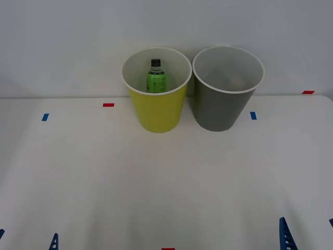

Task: Put cans in the gray bin and PET bottles in the light green bin.

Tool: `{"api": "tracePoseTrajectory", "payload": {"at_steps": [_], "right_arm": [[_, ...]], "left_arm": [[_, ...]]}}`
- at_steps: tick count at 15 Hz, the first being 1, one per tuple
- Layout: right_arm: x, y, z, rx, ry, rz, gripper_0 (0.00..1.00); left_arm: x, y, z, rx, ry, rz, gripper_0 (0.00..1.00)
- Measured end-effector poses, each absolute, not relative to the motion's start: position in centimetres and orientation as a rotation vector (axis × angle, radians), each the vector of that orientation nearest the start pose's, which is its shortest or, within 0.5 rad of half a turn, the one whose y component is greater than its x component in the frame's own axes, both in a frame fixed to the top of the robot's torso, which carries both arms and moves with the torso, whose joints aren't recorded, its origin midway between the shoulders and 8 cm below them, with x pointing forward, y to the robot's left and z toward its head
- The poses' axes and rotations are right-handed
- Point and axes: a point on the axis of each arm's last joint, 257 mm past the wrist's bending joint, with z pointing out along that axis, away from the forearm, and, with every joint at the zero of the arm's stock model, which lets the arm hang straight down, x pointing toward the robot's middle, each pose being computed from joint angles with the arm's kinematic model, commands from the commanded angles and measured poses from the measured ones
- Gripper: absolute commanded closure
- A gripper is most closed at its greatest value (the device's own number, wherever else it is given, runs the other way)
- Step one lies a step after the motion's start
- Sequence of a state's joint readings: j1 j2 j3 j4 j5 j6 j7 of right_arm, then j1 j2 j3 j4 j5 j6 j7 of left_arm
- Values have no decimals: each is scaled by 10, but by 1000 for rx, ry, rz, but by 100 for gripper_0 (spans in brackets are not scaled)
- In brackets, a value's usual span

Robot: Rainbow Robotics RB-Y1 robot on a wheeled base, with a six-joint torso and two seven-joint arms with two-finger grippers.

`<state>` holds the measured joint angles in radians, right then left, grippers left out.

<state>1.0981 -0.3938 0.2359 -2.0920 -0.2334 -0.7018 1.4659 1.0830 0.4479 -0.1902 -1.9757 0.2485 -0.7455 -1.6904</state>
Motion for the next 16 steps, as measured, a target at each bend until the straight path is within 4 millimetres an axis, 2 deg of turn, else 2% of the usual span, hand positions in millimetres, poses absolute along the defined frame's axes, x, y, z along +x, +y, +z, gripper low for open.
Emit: {"api": "tracePoseTrajectory", "payload": {"at_steps": [16], "right_arm": [[212, -271, -216, 95, 1496, 127, 0]], "left_arm": [[202, 302, -242, 131, 1538, 112, 0]]}}
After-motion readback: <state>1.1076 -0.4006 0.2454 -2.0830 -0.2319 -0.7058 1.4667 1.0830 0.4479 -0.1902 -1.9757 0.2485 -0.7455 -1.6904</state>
